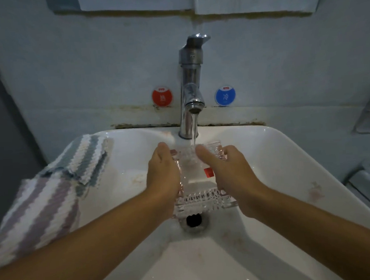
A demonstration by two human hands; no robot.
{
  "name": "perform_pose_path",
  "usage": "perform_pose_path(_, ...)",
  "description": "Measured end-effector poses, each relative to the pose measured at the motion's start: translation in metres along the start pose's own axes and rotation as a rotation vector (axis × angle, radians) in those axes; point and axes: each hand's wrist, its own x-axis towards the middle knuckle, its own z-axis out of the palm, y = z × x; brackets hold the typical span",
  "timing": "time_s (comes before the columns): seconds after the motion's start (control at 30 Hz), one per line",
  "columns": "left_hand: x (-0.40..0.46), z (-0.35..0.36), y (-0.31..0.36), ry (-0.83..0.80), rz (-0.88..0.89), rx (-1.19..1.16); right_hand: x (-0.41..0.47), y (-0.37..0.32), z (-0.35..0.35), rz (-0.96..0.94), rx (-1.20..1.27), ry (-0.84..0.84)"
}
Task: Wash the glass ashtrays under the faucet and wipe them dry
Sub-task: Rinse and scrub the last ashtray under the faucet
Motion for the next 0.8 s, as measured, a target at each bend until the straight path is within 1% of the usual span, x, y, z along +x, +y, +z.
perform_pose_path(0.07, -0.001, 0.000, 0.000, -0.003, -0.029, 0.004, 0.000, -0.003, 0.000, 0.035, 0.017, 0.031)
perform_pose_path(0.1, -0.002, 0.000, -0.001, -0.016, -0.013, 0.026, 0.001, -0.003, -0.001, 0.050, 0.039, 0.044)
perform_pose_path(0.17, -0.004, 0.002, -0.004, -0.074, 0.092, 0.105, 0.002, -0.003, -0.006, 0.085, 0.087, 0.069)
perform_pose_path(0.23, -0.008, 0.002, -0.007, -0.179, 0.209, 0.242, 0.002, -0.001, -0.011, 0.116, 0.109, 0.090)
perform_pose_path(0.3, -0.009, 0.003, -0.008, -0.212, 0.265, 0.303, 0.002, -0.002, -0.015, 0.128, 0.150, 0.049)
perform_pose_path(0.37, -0.009, 0.002, -0.005, -0.178, 0.255, 0.268, 0.002, -0.002, -0.016, 0.088, 0.146, -0.024)
perform_pose_path(0.47, -0.006, -0.001, 0.004, -0.082, 0.167, 0.160, 0.003, -0.001, -0.014, -0.086, 0.036, -0.144)
perform_pose_path(0.53, -0.001, -0.003, 0.007, -0.032, 0.100, 0.120, 0.004, -0.001, -0.011, -0.125, 0.063, -0.186)
perform_pose_path(0.6, 0.000, -0.005, 0.008, -0.007, 0.042, 0.086, 0.004, 0.000, -0.008, -0.083, 0.106, -0.117)
perform_pose_path(0.67, -0.005, -0.004, 0.008, -0.033, 0.019, 0.070, 0.008, 0.001, -0.007, -0.029, 0.123, -0.048)
perform_pose_path(0.8, -0.019, -0.001, 0.005, -0.224, 0.042, -0.021, 0.008, -0.002, -0.013, 0.053, 0.221, 0.048)
